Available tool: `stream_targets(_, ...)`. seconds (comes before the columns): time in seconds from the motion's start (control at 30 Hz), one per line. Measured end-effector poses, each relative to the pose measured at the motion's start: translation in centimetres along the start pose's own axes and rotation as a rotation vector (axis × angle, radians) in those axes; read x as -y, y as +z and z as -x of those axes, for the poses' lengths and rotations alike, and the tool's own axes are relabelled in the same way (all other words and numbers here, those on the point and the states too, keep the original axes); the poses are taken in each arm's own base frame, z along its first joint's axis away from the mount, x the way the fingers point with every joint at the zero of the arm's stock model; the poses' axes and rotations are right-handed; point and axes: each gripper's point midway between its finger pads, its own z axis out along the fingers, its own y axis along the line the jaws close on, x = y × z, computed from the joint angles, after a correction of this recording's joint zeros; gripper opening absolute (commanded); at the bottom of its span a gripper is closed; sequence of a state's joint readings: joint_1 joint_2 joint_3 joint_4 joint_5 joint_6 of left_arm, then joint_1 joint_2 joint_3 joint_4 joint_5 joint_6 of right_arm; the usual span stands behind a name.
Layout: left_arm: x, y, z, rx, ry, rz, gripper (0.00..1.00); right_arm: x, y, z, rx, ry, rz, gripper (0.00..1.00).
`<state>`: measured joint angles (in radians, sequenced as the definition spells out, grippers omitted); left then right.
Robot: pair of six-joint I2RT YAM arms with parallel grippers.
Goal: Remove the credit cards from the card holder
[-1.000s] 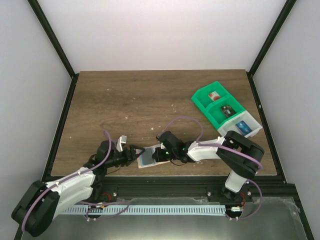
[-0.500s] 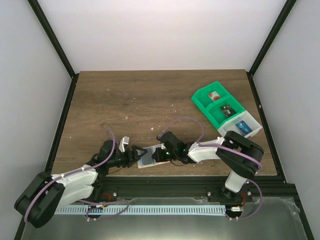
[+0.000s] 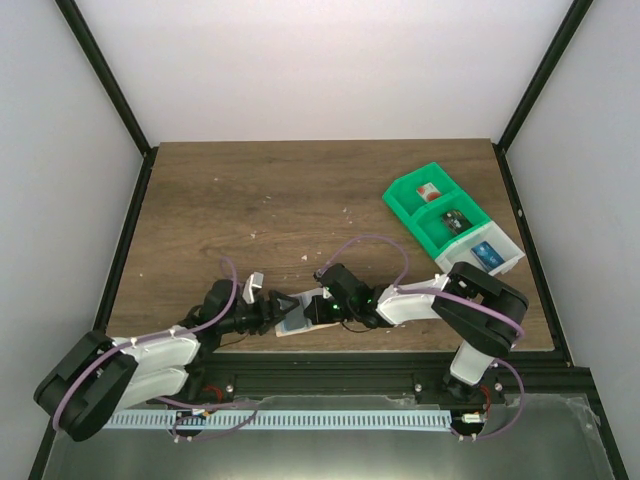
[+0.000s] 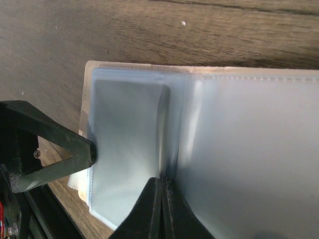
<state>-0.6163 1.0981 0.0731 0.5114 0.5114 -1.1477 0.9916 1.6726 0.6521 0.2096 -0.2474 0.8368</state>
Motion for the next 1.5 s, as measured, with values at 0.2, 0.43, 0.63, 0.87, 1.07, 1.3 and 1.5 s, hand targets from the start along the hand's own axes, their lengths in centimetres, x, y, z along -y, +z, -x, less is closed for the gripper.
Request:
stream_targets(0.2,0.3,0.0,-0.12,-0.004,0.0,-0.003,0.88,0.01,0.0,0.0,0.001,0.004,0.0,0.0)
stream_targets(0.43,0.57,-0.47,0.26,0.027,0.008,0.011,0.92,0.08,-0.03,-0.05,0.001,0.011,0.0,0.0)
stream_targets(0.63,0.13,-0.45,0.23,0.028,-0.001,0.026,0.92,0.05,-0.05,-0.05,0.003,0.013,0.002,0.0)
stream_targets(0.87,-0.18,-0.31,0.18,0.026,-0.004,0.031,0.92,0.08,-0.07,-0.06,0.003,0.013,0.001,0.0)
stream_targets(1.07,-0.15,-0.11,0.33,0.028,-0.002,0.026,0.92,0.14,-0.14,-0.09,0.004,0.013,-0.001,0.0)
stream_targets(1.3,-0.02,-0.08,0.38,0.03,-0.004,0.02,0.92,0.16,-0.17,-0.09,0.005,0.014,-0.002,0.01)
stream_targets(1.5,0.59,-0.11,0.29,0.022,-0.01,-0.005,0.93,0.17,-0.17,-0.11,0.005,0.014,-0.001,0.02)
